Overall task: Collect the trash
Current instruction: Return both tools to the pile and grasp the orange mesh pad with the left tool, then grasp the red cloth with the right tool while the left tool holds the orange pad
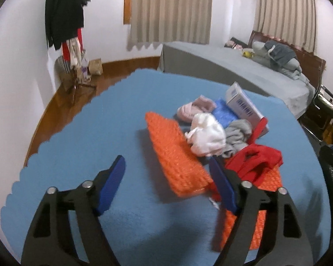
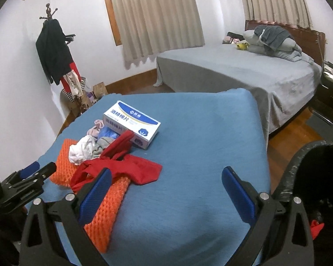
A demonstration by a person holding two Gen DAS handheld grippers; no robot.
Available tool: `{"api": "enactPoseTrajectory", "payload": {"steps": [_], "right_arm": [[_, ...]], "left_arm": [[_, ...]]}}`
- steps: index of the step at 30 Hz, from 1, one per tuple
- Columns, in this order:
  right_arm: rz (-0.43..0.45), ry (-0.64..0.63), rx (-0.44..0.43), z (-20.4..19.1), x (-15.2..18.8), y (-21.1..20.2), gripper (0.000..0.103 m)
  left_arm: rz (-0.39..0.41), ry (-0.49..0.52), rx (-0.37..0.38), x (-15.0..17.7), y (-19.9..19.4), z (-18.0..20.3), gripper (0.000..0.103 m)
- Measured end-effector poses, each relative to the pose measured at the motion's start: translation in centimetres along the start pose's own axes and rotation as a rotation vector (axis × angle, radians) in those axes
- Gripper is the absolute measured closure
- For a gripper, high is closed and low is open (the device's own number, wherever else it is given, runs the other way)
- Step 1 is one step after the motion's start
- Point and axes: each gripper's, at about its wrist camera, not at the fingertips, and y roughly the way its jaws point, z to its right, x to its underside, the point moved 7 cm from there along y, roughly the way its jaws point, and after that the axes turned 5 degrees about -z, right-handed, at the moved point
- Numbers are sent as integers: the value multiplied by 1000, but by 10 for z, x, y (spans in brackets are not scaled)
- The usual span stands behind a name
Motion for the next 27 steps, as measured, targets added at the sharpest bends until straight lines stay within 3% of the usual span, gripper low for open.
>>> {"api": "enactPoseTrajectory", "payload": {"steps": [6,8,11,15,23,27], "right_arm": [[-20,-22,4,-8,2,10,6],[-23,-26,1,-10,2,12,6],[-25,-31,-7,-17,0,16,6],[-29,-49,-35,-31,-2,21,6],[-71,-97,-103,-67,2,41,7],[-104,-105,-116,-77,4,56,14]], "left_arm": [[-58,-30,57,-2,19,-2,49],[-80,-30,82,-3,25,-1,70],[-95,-29,104,-1,30,2,88],[-69,-44,108,0,23,1,91],[2,-38,41,-5,-9,-19,92],[16,-17,29,-8,-16,-19,92]]}}
